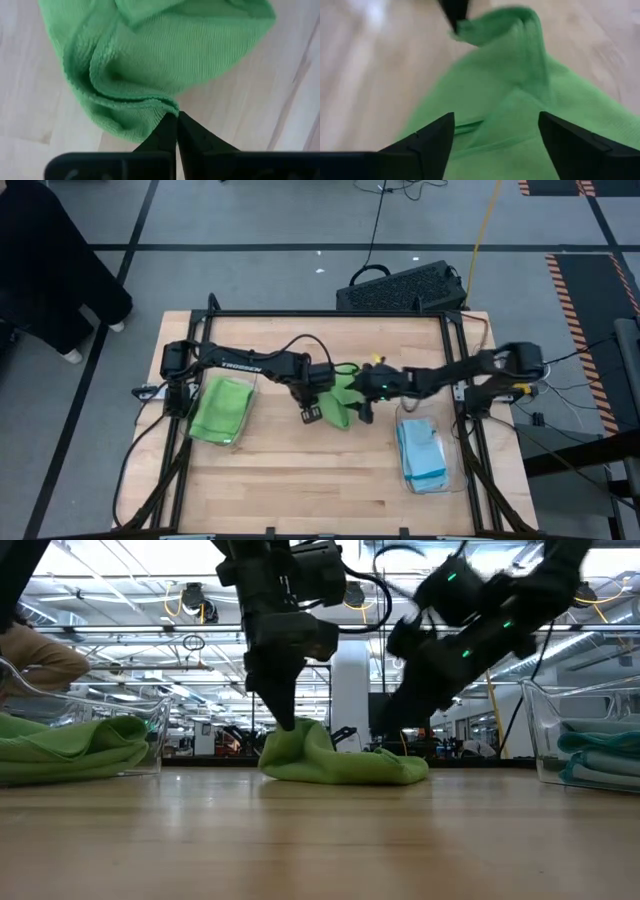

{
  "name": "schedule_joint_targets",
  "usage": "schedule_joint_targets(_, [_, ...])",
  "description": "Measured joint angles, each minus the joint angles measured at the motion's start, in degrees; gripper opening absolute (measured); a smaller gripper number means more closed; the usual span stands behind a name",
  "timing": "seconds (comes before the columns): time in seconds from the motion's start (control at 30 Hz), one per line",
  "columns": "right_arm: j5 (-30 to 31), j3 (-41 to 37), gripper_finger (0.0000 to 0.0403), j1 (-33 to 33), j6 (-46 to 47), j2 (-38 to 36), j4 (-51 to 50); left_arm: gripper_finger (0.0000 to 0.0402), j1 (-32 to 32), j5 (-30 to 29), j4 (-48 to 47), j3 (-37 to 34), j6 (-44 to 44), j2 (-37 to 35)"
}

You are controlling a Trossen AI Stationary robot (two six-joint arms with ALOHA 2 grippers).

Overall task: Sort microfiber towel by color & place in baskets
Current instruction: Fold the green microfiber towel

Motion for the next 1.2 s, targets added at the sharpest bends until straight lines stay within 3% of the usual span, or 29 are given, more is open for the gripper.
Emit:
schedule_joint_targets(0.23, [-1.8, 7.0, 0.0299, -2.2, -8.4, 10.8, 4.6, 0.0028, 0.0, 0.0, 1.1, 0.0, -1.7, 0.0])
schedule_joint_targets(0.4, [-2.3, 12.0, 0.0284, -4.2, -11.3, 15.3, 5.4, 0.0029, 0.1, 2.6, 0.9, 0.0, -4.6, 0.0])
schedule_joint_targets(0.6, [-7.7, 15.6, 0.0257, -5.4, -9.5, 20.5, 6.2, 0.0030, 0.0, 2.9, -0.9, 0.0, -5.1, 0.0])
schedule_joint_targets(0.83, [-7.7, 15.6, 0.0189, -5.3, -9.7, 20.5, 4.3, 0.0030, 0.1, 2.4, -6.6, 0.0, -3.7, 0.0])
schedule_joint_targets(1.2, [-7.4, 15.5, 0.0058, -5.1, -8.8, 16.2, -2.6, 0.0030, 0.1, -6.1, -9.2, 0.0, -2.8, -0.3])
